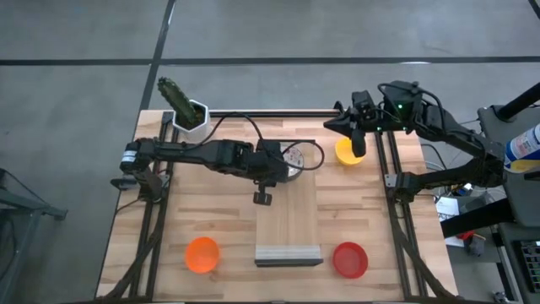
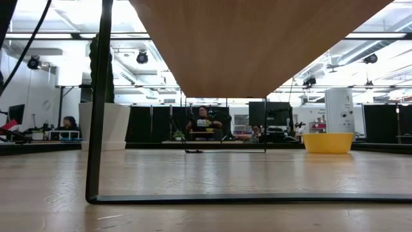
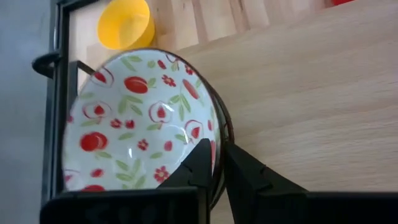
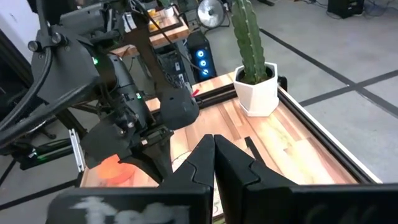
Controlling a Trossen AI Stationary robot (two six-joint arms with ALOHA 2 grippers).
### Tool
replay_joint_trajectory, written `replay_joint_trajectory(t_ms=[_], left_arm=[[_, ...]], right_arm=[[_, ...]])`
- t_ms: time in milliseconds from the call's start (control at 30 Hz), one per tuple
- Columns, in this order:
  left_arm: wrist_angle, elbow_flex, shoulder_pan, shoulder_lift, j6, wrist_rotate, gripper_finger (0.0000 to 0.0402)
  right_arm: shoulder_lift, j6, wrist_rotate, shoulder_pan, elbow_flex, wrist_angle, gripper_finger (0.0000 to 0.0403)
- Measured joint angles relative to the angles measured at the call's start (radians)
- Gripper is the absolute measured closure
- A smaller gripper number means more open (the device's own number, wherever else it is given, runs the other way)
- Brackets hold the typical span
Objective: Pick & Place Mini bowls
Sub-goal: Stack the white bowl on top of the white bowl on the shelf
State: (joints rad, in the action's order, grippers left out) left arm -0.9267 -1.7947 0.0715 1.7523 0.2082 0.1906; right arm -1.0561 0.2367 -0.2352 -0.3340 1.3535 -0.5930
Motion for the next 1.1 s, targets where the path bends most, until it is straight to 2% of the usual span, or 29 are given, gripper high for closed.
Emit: replay_joint_trajectory(t_ms=[300, 500, 633, 1100], left_arm=[[-0.004, 0.000, 0.003, 0.000, -0.001, 0.017, 0.0362], [0.017, 0.000, 0.005, 0.000, 0.027, 0.047, 0.0325], [0.019, -0.011, 0.015, 0.000, 0.033, 0.104, 0.0303], [0.028, -0.016, 0.030, -0.022, -0.009, 0.107, 0.0300]], right_arm=[[-0.001, 0.030, -0.002, 0.001, -0.036, 0.003, 0.0394], [0.000, 0.037, -0.009, 0.003, -0.033, 0.008, 0.0394], [0.000, 0.034, -0.010, 0.003, -0.031, 0.008, 0.0394], [0.000, 0.022, -0.010, 0.002, -0.032, 0.007, 0.0394]])
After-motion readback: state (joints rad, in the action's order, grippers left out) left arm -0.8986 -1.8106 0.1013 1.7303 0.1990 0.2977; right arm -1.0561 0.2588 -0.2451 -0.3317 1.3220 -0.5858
